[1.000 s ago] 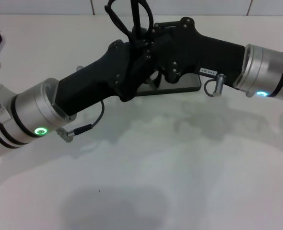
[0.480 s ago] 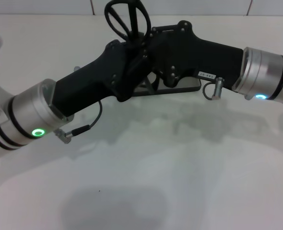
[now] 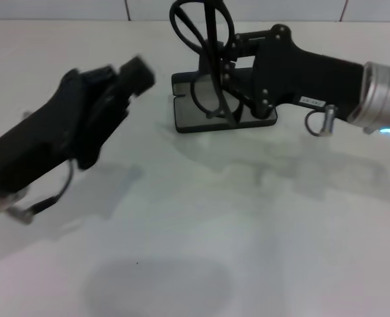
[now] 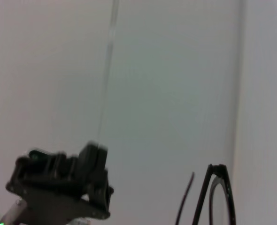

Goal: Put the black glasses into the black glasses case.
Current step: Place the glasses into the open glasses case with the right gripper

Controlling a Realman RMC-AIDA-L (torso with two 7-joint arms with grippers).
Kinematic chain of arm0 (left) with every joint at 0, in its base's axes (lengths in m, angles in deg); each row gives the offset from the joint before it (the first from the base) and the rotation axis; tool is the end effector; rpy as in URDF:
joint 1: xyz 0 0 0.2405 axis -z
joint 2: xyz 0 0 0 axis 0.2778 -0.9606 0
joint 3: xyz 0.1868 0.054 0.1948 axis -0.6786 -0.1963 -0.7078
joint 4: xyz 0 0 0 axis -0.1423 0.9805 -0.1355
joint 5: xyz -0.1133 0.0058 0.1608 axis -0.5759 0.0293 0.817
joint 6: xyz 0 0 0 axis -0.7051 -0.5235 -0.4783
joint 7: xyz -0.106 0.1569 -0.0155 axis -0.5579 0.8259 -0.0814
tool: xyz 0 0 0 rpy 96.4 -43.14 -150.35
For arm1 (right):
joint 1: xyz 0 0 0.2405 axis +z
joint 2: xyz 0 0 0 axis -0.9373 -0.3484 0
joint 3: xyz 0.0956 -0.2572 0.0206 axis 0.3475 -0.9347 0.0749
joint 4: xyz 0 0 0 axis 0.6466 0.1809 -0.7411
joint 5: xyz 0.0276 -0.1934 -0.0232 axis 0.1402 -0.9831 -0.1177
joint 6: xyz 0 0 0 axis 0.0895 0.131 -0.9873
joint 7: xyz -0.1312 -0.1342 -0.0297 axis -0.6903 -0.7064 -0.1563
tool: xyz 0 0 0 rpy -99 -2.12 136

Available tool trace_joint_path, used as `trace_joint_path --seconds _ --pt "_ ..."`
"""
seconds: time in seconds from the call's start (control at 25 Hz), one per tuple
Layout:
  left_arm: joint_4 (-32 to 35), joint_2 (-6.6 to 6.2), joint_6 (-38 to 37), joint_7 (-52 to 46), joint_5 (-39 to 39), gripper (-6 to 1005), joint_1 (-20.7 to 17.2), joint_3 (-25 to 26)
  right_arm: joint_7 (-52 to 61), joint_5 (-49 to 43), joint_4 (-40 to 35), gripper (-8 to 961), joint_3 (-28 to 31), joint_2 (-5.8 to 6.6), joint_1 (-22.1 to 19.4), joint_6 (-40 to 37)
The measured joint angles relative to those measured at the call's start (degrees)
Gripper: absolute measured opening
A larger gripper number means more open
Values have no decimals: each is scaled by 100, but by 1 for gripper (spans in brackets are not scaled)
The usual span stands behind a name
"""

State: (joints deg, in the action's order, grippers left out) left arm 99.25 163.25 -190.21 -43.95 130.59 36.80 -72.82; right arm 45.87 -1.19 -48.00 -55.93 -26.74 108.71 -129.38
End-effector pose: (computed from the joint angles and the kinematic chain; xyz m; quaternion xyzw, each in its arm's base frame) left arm -0.1949 0.2586 0.0069 -0.7771 -0.1119 -0.6122 0.0936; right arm 0.1007 0.3614 -0.0680 -0.8953 -0.0699 0.4215 0.1262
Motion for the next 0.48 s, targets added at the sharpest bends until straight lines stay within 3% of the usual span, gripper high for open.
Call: trace_joint_path --seconds 0.12,0.2,0.24,0.32,0.48 --pt "134 -239 3 4 337 38 -201 -33 888 -986 -1145 132 141 335 -170 493" --pt "88 -424 11 -14 656 38 -214 -18 1672 -1916 -1830 133 348 448 -216 780" --pt "62 -507 14 -26 800 38 -213 -10 2412 -2813 -2286 134 583 461 -209 888" --pt "43 -610 16 -44 1025 38 -211 -12 3615 -4320 -2892 135 1040 373 -153 877" --pt "23 -647 78 -1 1196 38 -276 6 5341 -7351 -3969 136 1739 -143 4 308"
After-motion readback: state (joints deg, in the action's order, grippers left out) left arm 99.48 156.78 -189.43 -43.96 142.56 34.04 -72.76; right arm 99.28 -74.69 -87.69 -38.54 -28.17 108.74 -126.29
